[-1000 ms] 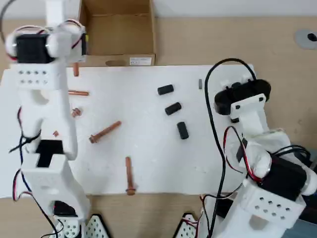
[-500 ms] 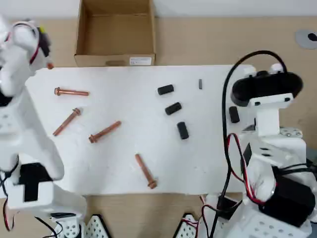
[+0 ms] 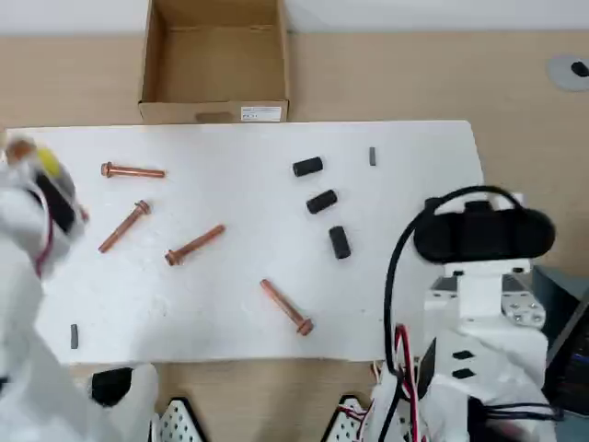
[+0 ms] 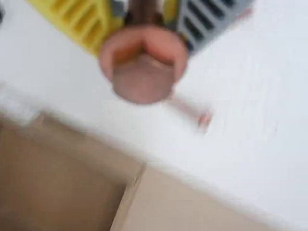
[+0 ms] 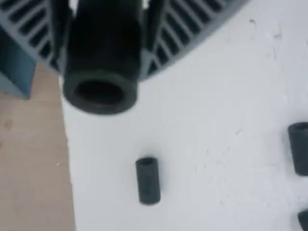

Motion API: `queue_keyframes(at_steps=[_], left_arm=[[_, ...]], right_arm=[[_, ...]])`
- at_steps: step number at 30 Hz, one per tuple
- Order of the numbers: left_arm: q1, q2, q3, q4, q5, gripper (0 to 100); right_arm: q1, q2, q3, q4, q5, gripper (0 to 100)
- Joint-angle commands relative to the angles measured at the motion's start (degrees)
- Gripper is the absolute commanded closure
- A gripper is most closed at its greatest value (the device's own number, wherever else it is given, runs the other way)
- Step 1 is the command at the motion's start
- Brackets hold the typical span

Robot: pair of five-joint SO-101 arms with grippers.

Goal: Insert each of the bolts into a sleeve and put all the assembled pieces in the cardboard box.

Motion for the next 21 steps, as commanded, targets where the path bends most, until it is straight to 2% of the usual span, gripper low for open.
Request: queue_keyframes(at_steps=[1, 8, 14, 17, 21], left_arm=[[-0.1, -12.0, 16.4, -2.3, 2.2, 100], [-0.1, -35.3, 42.5, -10.1, 7.6, 100], [-0.1, -55.5, 59.8, -14.8, 7.6, 100], [0.0, -62.5, 65.6, -16.8, 7.6, 100], [0.0, -61.4, 69.1, -17.6, 8.1, 100]], right_arm=[[0.7, -3.6, 4.9, -3.5, -2.2, 98.9], [0.5, -14.4, 19.0, -10.4, -5.7, 98.9], [0.4, -24.0, 31.3, -17.6, -7.2, 98.9], [-3.0, -26.8, 35.7, -20.0, -7.4, 98.9], [-10.6, -28.8, 40.7, -22.7, -8.2, 98.9]])
